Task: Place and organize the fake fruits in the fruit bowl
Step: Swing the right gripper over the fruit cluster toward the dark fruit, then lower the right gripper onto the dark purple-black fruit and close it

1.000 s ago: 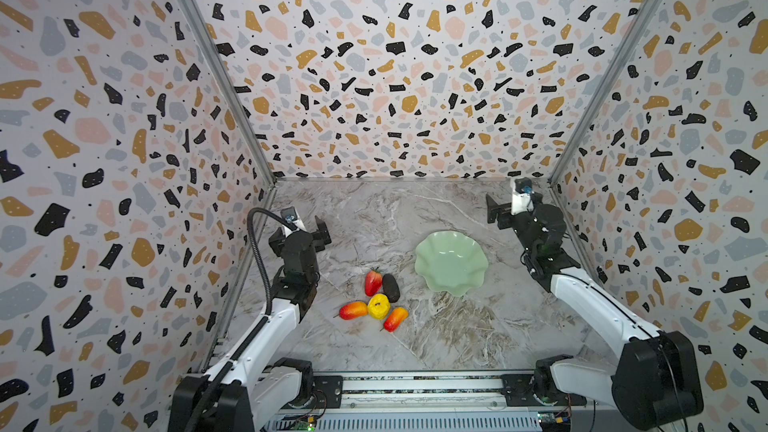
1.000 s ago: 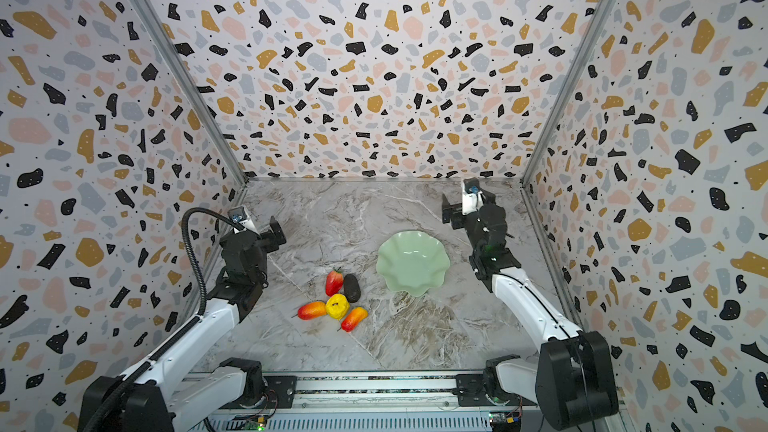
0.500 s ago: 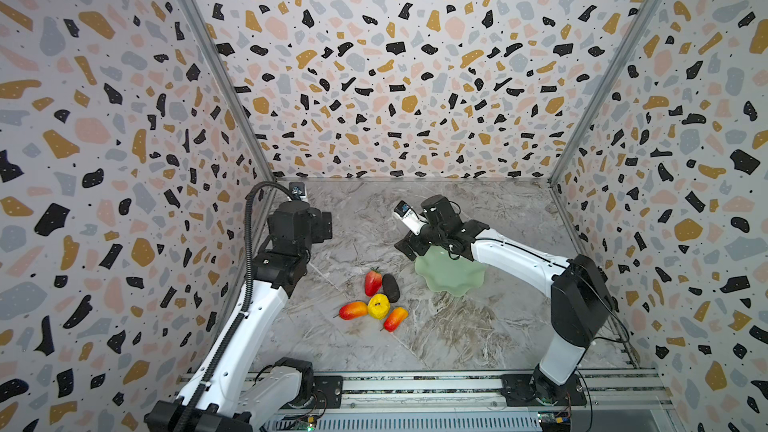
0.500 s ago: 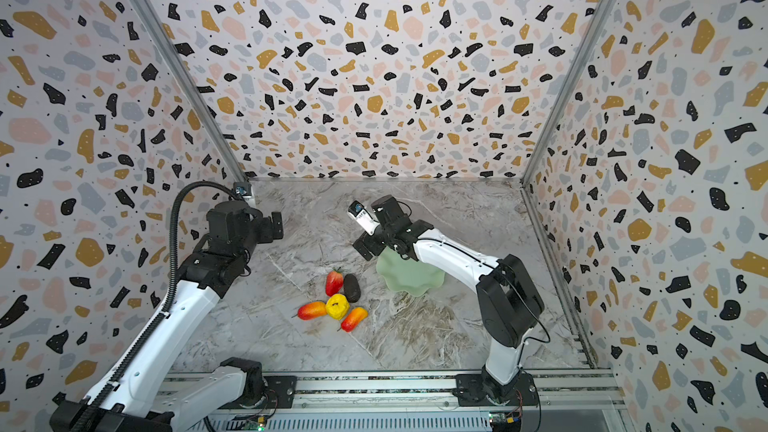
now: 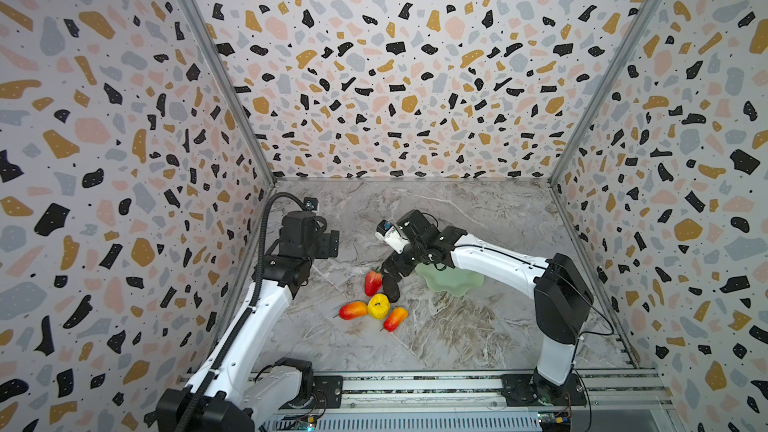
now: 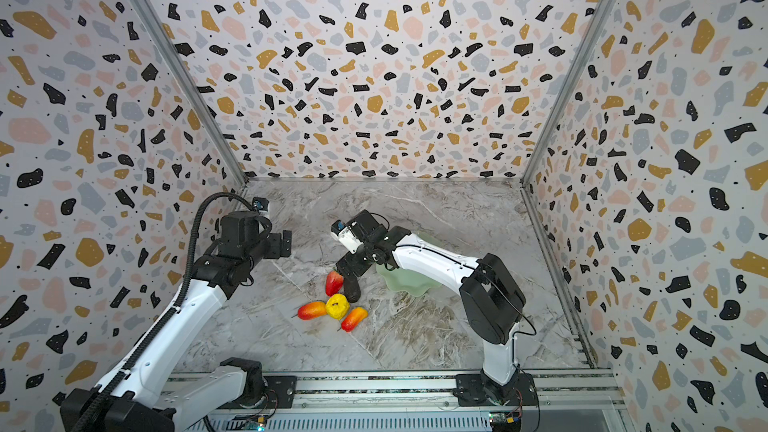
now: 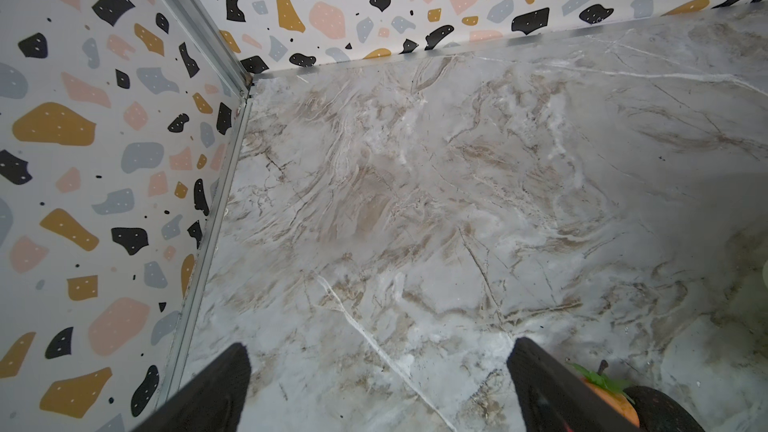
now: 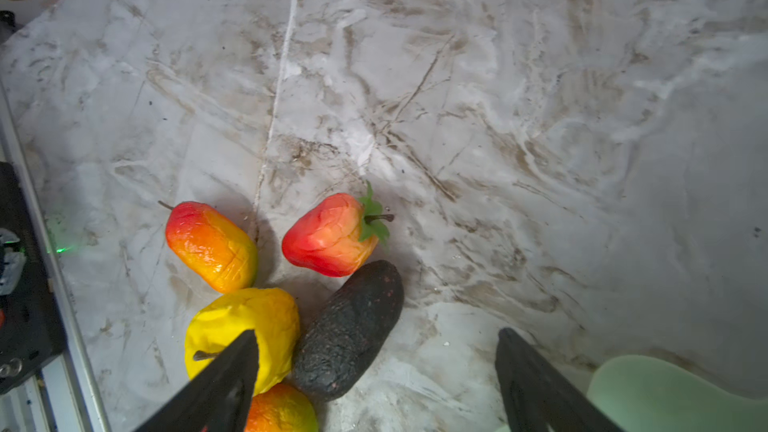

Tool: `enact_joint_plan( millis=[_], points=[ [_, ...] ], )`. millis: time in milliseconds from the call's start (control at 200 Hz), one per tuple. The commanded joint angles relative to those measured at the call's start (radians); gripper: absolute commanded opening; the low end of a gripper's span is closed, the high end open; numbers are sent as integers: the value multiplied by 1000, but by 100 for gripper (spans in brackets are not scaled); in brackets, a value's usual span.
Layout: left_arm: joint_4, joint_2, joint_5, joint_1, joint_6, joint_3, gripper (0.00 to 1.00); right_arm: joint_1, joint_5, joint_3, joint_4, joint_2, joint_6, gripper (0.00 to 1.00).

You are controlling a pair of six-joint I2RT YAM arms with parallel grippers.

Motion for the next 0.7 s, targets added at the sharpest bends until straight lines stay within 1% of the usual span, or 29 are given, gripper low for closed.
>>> enact_joint_plan(
  millis=[0,65,185,436,696],
  points=[
    [28,-10,12,7,11,-8,100,-3,-39,-22,-38,1,37,84],
    [29,-7,20,7,11,-8,100,1,-48,-34,-31,16,38,79],
    [41,-14,50,7,15,-11,100,5,-66,-50,-8,41,45,74],
    [52,-21,57,8,17,-18,100,16,-92,-59,11,83,46,72],
    [54,-24,53,7,21,-21,100,23,-126,-63,32,144,46,68]
  ],
)
